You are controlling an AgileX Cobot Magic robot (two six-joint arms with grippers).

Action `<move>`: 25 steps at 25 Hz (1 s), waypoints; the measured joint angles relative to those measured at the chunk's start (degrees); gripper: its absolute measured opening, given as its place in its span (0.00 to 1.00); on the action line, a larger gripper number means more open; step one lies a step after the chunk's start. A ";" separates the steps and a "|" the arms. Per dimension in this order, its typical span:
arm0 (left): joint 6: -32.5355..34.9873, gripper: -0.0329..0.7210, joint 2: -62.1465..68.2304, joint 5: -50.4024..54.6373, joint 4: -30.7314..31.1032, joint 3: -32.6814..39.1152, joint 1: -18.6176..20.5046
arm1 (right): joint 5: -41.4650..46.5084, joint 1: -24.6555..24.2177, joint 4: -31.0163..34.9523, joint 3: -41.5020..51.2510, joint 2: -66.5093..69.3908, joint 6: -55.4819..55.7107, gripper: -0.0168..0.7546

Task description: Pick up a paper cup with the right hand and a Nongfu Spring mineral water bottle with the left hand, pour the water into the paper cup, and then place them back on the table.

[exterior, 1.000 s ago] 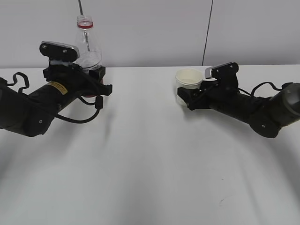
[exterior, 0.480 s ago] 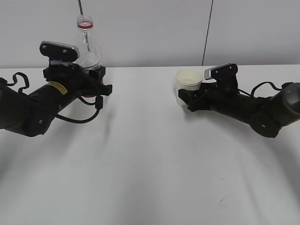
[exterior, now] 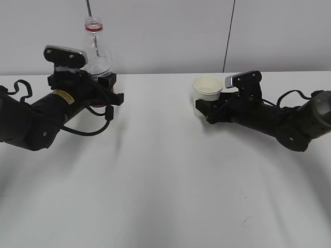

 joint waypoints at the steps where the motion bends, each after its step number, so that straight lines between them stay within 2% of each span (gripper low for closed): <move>1: 0.00 0.44 0.00 0.00 0.00 0.00 0.00 | 0.04 0.00 -0.24 0.00 -0.10 0.40 0.79; 16: 0.00 0.44 0.00 0.00 0.00 0.00 0.00 | 3.11 0.00 -1.01 0.25 -0.34 1.99 0.78; 25: 0.00 0.44 0.00 0.06 0.00 0.00 0.00 | 3.46 -1.07 -1.15 6.21 -4.89 1.99 0.78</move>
